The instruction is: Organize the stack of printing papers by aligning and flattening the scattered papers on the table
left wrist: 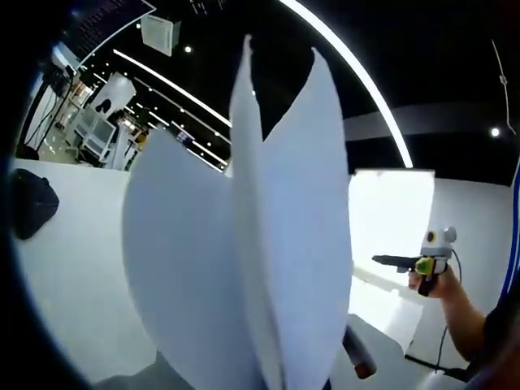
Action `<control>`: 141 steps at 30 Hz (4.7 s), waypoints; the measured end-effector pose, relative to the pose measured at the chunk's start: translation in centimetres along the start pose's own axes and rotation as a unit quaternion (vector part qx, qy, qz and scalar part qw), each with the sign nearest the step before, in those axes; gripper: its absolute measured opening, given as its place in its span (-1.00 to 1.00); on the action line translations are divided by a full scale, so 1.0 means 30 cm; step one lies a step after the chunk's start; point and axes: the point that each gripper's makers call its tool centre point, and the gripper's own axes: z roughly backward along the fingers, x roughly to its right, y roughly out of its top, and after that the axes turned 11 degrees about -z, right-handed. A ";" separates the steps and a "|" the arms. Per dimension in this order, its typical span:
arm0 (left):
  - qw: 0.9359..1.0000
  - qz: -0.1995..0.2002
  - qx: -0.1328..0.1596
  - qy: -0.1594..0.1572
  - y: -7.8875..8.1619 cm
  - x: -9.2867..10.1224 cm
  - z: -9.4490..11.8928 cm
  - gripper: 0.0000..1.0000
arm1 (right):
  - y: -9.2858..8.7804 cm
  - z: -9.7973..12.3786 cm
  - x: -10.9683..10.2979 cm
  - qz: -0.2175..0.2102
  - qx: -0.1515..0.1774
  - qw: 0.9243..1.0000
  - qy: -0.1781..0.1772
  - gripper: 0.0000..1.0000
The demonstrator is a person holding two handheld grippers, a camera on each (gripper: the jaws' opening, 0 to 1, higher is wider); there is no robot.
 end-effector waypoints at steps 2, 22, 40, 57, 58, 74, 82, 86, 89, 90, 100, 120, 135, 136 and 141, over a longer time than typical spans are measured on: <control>1.000 0.001 0.001 0.001 0.001 -0.001 0.000 -0.87 | -0.001 0.016 0.002 -0.002 0.005 1.000 -0.004 0.80; 1.000 0.004 0.001 0.000 0.001 -0.007 0.001 -0.87 | -0.062 0.113 0.058 -0.026 0.006 0.999 -0.030 0.80; 1.000 0.003 0.001 0.002 -0.001 0.001 0.002 -0.87 | -0.152 0.123 0.075 -0.040 -0.017 0.998 -0.037 0.80; 1.000 0.006 -0.001 0.002 -0.004 0.007 0.003 -0.87 | -0.198 0.107 0.144 -0.052 -0.025 0.996 -0.065 0.80; 1.000 0.007 -0.002 0.002 -0.005 0.007 0.003 -0.87 | -0.199 0.107 0.146 -0.052 -0.025 0.996 -0.066 0.80; 1.000 -0.001 -0.003 0.002 -0.005 0.004 0.004 -0.87 | -0.210 0.075 0.224 -0.061 -0.020 0.993 -0.096 0.80; 1.000 0.000 -0.002 0.002 -0.001 -0.003 0.003 -0.87 | -0.229 0.048 0.262 -0.069 -0.023 0.992 -0.105 0.80; 1.000 -0.001 -0.002 0.002 0.000 -0.005 0.003 -0.87 | -0.228 0.036 0.277 -0.072 -0.020 0.991 -0.108 0.80; 1.000 -0.001 0.000 0.002 0.003 -0.006 0.003 -0.87 | -0.224 0.026 0.298 -0.078 -0.015 0.990 -0.113 0.80; 1.000 -0.001 0.000 0.002 0.004 -0.006 0.003 -0.87 | -0.221 0.022 0.305 -0.080 -0.012 0.990 -0.114 0.80; 1.000 -0.002 -0.002 0.002 0.003 -0.014 0.001 -0.87 | -0.233 -0.008 0.346 -0.081 -0.007 0.989 -0.125 0.80; 1.000 -0.002 -0.005 0.001 -0.004 -0.007 0.001 -0.87 | -0.249 -0.014 0.474 -0.097 0.014 0.979 -0.177 0.80; 1.000 -0.005 -0.005 0.001 -0.007 0.001 0.002 -0.87 | -0.286 -0.011 0.542 -0.079 0.008 0.972 -0.220 0.80; 1.000 -0.005 -0.005 0.001 -0.007 0.001 0.002 -0.87 | -0.289 -0.009 0.547 -0.079 0.008 0.972 -0.221 0.80; 1.000 -0.007 -0.005 0.001 -0.007 0.004 0.003 -0.87 | -0.297 -0.005 0.560 -0.080 0.011 0.970 -0.231 0.80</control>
